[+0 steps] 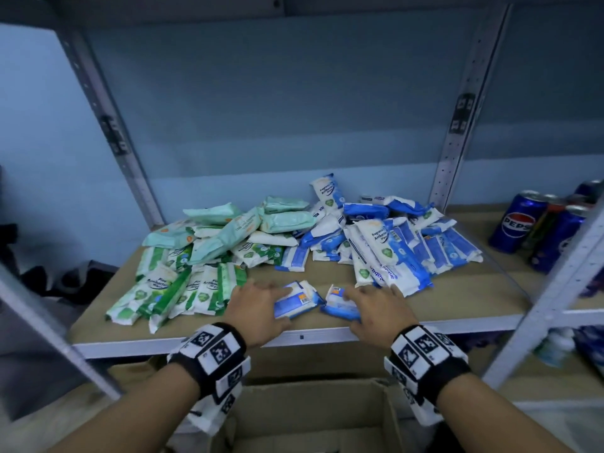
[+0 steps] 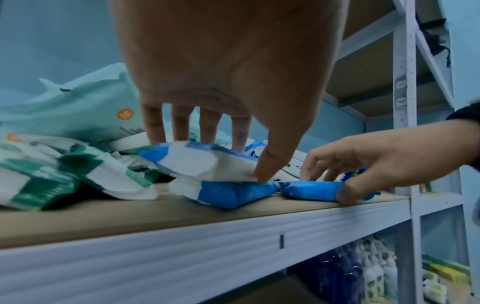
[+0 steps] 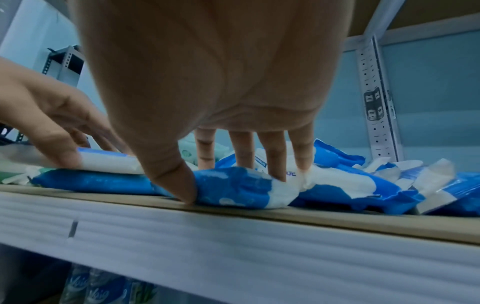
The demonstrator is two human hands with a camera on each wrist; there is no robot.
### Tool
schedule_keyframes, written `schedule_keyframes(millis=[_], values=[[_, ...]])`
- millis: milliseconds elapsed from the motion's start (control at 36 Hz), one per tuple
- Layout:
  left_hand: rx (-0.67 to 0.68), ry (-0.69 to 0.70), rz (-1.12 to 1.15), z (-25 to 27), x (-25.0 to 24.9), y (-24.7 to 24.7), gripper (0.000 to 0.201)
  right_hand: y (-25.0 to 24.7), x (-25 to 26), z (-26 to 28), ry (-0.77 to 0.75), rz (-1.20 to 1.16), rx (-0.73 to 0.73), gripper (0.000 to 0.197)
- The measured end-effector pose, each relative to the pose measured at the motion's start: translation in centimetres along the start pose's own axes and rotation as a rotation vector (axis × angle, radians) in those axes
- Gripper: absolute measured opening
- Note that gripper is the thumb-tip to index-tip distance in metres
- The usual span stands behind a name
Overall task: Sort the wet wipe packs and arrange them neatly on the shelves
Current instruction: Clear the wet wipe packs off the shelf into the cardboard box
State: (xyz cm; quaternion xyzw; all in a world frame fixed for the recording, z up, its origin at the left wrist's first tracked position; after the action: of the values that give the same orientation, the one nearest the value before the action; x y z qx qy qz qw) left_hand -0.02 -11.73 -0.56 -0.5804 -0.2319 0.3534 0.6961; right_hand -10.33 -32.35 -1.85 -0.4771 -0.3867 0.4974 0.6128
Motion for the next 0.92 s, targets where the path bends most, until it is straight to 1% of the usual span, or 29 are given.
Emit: schedule_keyframes(millis=[83,139,194,306,389,472,611,667,722,778,833,917], values=[[0.054,0.031,0.142,-0.1,0.9,0.3,0.064,0.1,-0.1,0.3,0.025,0.031,-0.012,0.045],[0.076,0.017,0.182,0.0,0.9,0.3,0.062,0.2,-0.2,0.3,0.045,0.015,-0.019,0.043],[0.073,-0.004,0.197,0.0,0.7,0.4,0.061,0.3,-0.4,0.2,0.052,-0.021,-0.02,0.044],[0.017,-0.074,0.24,-0.4,0.0,0.2,0.058,0.3,-0.7,-0.2,0.062,-0.116,-0.016,0.048],[-0.017,-0.099,0.246,-0.8,-0.6,0.0,0.06,0.4,-0.6,-0.4,0.076,-0.129,-0.012,0.047],[0.0,-0.099,0.3,-1.3,-1.2,-0.1,0.061,0.5,-0.5,-0.4,0.085,-0.121,-0.012,0.046],[0.035,-0.111,0.27,-1.5,-1.6,-0.7,0.065,0.2,-0.4,-0.4,0.061,-0.15,-0.033,0.046],[0.042,-0.125,0.27,-1.7,-1.4,-0.7,0.066,-0.3,-0.5,-0.2,0.027,-0.205,-0.097,0.047],[0.038,-0.137,0.264,-1.8,-1.2,-0.7,0.065,-1.2,-0.8,0.1,-0.012,-0.258,-0.196,0.046],[0.032,-0.138,0.267,-2.0,-1.0,-0.7,0.064,-2.4,-1.6,0.0,-0.011,-0.279,-0.305,0.044],[0.034,-0.134,0.272,-2.2,-0.9,-0.7,0.063,-3.9,-2.7,-0.5,0.052,-0.316,-0.375,0.045],[0.034,-0.121,0.281,-2.3,-0.8,-0.6,0.061,-5.8,-4.6,-1.9,0.166,-0.371,-0.419,0.048]])
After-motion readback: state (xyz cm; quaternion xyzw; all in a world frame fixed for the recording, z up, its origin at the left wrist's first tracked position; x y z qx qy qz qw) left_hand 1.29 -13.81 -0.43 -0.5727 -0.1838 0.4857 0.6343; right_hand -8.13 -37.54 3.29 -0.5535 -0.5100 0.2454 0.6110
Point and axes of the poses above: each hand's wrist, its own z-axis away from the middle knuckle, its own y-axis out of the palm, x = y × z, the point moved 3 cm from there along -z, towards the middle knuckle, and after that the axes turned 13 degrees about x, right-handed, at the moved point
